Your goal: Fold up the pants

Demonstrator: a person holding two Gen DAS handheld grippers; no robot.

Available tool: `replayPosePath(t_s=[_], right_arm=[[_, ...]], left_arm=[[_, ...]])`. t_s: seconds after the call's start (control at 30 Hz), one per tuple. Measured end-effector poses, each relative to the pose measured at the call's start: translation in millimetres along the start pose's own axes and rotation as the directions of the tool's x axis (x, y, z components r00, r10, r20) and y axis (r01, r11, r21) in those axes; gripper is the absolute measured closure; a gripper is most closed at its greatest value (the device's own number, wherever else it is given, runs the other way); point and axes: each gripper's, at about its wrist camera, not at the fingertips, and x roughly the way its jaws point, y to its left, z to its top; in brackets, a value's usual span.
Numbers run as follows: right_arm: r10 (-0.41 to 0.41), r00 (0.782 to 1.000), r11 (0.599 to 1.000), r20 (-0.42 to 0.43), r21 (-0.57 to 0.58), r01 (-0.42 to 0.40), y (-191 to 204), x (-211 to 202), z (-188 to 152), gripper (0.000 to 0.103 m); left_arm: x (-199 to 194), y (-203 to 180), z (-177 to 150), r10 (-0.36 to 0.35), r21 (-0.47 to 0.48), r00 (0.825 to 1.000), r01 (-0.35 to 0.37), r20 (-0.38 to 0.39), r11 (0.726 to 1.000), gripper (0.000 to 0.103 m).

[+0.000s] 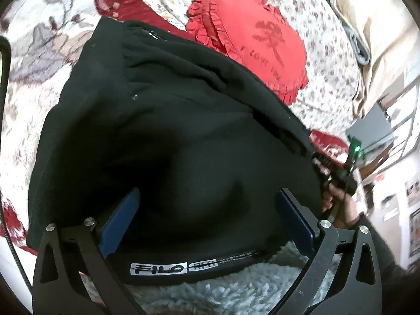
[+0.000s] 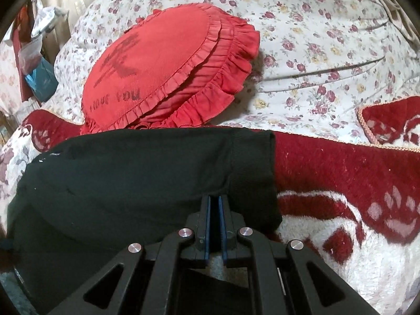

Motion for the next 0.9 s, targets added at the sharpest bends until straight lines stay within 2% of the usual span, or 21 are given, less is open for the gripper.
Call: replayPosePath(t_s=[0.1, 0.2, 0.3, 0.37, 0.4, 0.43, 0.5, 0.53, 0.6, 0.7, 0.83, 0.9], right_arm=[[-0.004, 1.0, 1.0, 0.006, -0.002, 0.004, 1, 0, 0, 0.098], [-0.014, 1.0, 1.0, 0.007, -0.009, 0.014, 3, 0, -1, 0.098], [-0.02, 1.0, 1.0, 0.008, -0.014, 0.02, 3, 0, -1, 0.098], [-0.024, 1.0, 1.0, 0.01, -0.017, 0.024, 4, 1, -1, 0.098], [-0.029, 1.0, 0.999, 0.01, -0.021, 0.029, 4, 1, -1, 0.098], [-0.033, 0.999, 0.999, 0.011, -0.024, 0.034, 5, 1, -2, 0.098], [-0.044, 0.999, 0.999, 0.012, -0.033, 0.044, 6, 2, -2, 0.098], [-0.046, 0.999, 0.998, 0.013, -0.035, 0.047, 7, 2, -2, 0.098], [-0.047, 0.999, 0.998, 0.014, -0.035, 0.047, 7, 2, -2, 0.098], [-0.034, 0.999, 0.999, 0.013, -0.025, 0.034, 6, 2, -2, 0.098], [-0.021, 1.0, 1.0, 0.013, -0.014, 0.021, 4, 2, -2, 0.098], [-0.021, 1.0, 1.0, 0.014, -0.015, 0.021, 3, 2, -2, 0.098]], left_arm=[[-4, -8, -1, 0.027, 0.038, 1.0, -0.027, 0.005, 0.999, 0.002], [-26, -12, 10, -0.012, 0.068, 0.998, 0.008, 0.062, 0.998, 0.003], [-63, 2, 47, 0.038, 0.097, 0.981, -0.057, 0.191, 0.994, 0.003], [-73, 23, 77, 0.066, 0.101, 0.972, -0.091, 0.223, 0.991, 0.003], [-74, 34, 92, 0.083, 0.104, 0.971, -0.109, 0.225, 0.989, 0.003], [-71, 50, 115, 0.131, 0.113, 0.967, -0.159, 0.22, 0.981, 0.003], [-63, 66, 141, 0.199, 0.133, 0.957, -0.23, 0.211, 0.964, 0.003], [-55, 72, 156, 0.216, 0.166, 0.955, -0.251, 0.204, 0.954, 0.003], [-44, 74, 168, 0.189, 0.211, 0.965, -0.226, 0.183, 0.951, 0.003], [-23, 73, 178, 0.156, 0.305, 0.975, -0.199, 0.161, 0.931, 0.005], [10, 89, 186, 0.204, 0.348, 0.974, -0.226, 0.097, 0.91, 0.016], [19, 99, 187, 0.219, 0.351, 0.972, -0.234, 0.081, 0.907, 0.018]])
